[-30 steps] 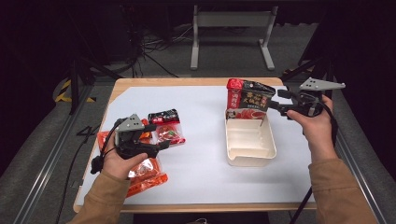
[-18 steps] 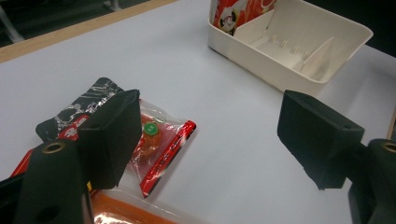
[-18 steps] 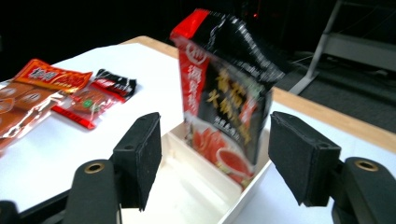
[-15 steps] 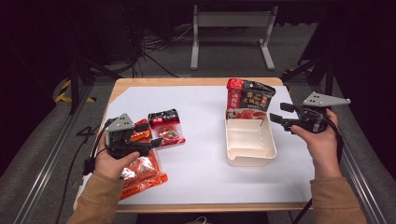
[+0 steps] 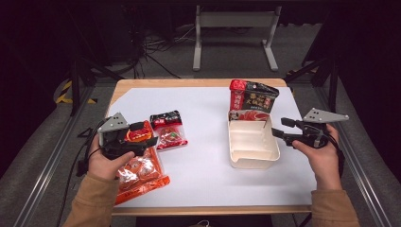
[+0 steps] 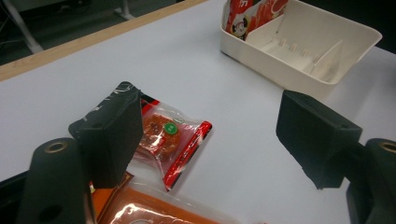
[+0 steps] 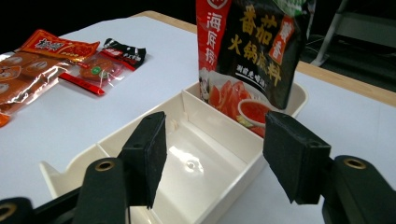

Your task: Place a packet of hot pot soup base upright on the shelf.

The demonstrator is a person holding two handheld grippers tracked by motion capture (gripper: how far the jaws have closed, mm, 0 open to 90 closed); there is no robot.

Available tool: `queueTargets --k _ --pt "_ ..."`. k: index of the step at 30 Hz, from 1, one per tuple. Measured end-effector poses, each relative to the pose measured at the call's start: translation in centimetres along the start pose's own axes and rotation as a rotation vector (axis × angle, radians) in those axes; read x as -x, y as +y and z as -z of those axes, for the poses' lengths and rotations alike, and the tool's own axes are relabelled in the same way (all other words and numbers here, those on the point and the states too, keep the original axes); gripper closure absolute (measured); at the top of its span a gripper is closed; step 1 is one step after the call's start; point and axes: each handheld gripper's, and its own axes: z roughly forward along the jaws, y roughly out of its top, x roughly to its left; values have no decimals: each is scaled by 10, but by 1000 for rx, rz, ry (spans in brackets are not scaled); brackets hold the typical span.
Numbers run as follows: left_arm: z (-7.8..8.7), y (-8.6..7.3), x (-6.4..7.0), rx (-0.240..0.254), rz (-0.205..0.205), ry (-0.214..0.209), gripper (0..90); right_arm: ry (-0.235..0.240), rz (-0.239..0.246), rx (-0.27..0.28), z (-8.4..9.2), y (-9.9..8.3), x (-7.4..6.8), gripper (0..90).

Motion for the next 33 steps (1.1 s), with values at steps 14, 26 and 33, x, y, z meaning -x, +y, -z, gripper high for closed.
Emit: queueTargets --k 14,26,33 --pt "21 -3 -23 -2 -13 86 243 21 -5 13 -3 -16 10 450" --pt "34 -14 -49 -16 49 165 221 13 -5 -17 -10 -23 15 410" --pt "37 -27 -65 -31 95 219 212 6 -12 -36 -14 -24 17 400"
